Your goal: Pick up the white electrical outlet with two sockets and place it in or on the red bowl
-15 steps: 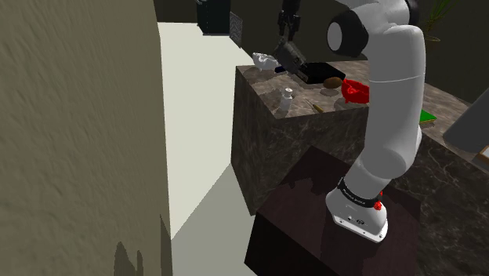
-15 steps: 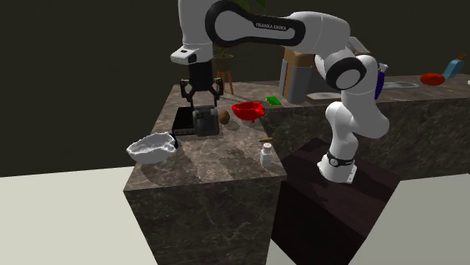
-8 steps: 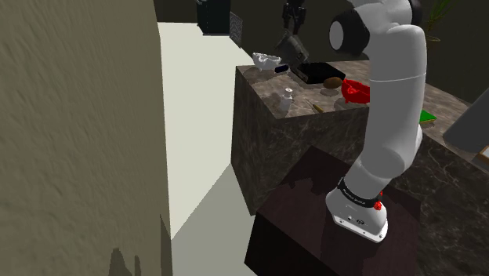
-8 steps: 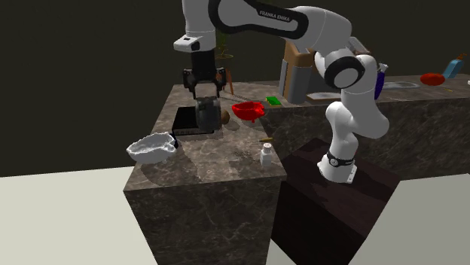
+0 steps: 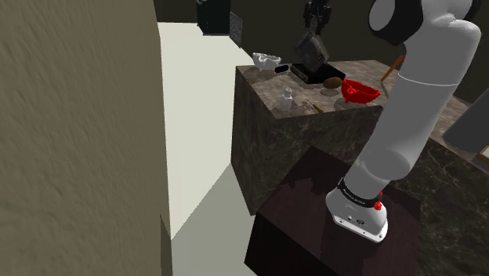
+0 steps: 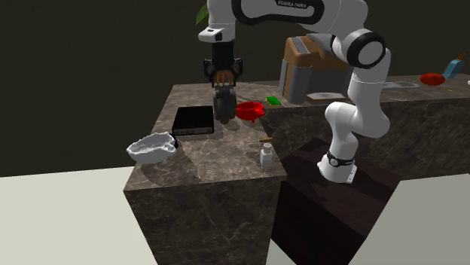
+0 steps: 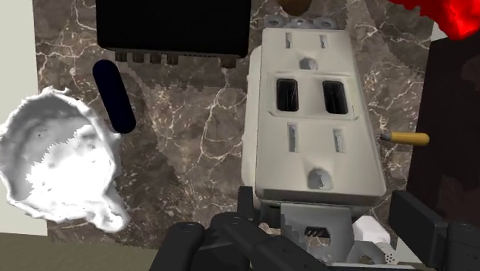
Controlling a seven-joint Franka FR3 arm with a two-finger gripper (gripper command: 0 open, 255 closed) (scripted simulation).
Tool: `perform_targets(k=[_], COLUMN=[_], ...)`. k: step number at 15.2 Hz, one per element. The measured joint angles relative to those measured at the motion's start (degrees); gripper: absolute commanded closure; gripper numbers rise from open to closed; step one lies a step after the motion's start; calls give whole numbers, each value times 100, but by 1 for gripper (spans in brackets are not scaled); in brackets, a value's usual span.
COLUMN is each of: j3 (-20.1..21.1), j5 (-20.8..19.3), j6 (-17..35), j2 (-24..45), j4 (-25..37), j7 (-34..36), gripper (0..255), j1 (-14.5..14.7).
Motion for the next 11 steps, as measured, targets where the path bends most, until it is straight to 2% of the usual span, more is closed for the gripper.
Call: perform_targets(k=[2, 8, 9, 11], j3=[-33, -108, -111, -108], j5=[-289, -955, -958, -960], j6=[12, -71, -71, 40], j2=[-450, -1457, -1462, -1490], j4=[-354, -1012, -1010, -1134], j7=[-21, -238, -238, -98], gripper=[255, 255, 0, 0], j1=[70, -5, -8, -21])
